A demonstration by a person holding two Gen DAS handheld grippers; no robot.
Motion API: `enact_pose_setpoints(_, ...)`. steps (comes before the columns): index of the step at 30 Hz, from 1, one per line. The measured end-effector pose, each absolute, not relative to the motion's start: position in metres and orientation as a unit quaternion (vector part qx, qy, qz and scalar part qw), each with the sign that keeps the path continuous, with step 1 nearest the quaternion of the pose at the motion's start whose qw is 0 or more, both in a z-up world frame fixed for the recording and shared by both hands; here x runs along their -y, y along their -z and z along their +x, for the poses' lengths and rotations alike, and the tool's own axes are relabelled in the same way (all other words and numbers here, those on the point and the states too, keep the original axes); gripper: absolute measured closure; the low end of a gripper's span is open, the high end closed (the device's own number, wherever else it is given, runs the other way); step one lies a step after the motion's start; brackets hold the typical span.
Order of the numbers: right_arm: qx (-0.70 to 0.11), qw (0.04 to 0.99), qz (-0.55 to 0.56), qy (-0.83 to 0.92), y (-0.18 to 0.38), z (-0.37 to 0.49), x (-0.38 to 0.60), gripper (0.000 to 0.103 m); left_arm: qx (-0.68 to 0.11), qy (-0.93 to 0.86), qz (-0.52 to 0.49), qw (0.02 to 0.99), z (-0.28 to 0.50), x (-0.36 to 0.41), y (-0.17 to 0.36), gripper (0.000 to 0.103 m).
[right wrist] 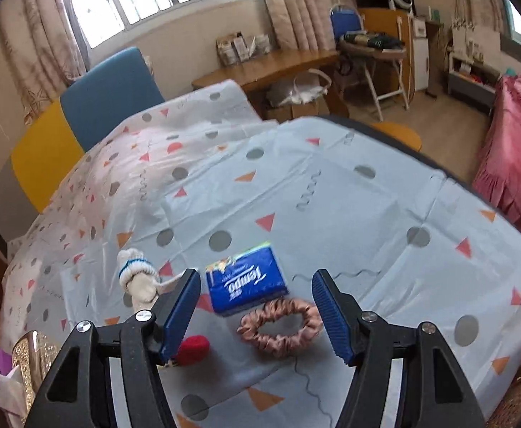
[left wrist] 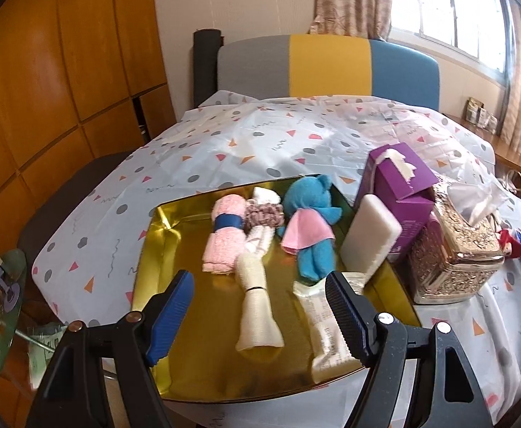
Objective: Organize soft objects
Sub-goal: 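Move both grippers back toward the remaining items on the sheet, then grasp the red Santa-hat toy with the left gripper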
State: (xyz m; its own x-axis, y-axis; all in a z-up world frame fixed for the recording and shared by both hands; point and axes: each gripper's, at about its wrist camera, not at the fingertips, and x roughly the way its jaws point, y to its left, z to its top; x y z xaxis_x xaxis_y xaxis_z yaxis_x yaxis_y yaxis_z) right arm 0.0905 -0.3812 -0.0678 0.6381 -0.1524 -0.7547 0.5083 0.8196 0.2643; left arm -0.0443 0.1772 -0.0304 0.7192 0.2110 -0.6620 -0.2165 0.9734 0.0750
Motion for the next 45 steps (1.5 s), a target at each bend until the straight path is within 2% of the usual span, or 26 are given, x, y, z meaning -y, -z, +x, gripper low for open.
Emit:
enact_pose_setpoints(28, -0.388, 0.856, 0.284, 0.187, 0.077, 0.084, 0.396, 0.037, -0.303, 0.058, 0.074, 0.948, -0.009, -0.051, -0.021, 0.025)
enact_pose_setpoints(45, -0.384, 0.818, 0.38, 0.196, 0.092, 0.072, 0.426, 0.037, -0.34, 0.192, 0.078, 0.917, 0.031, 0.062, -0.025, 0.025)
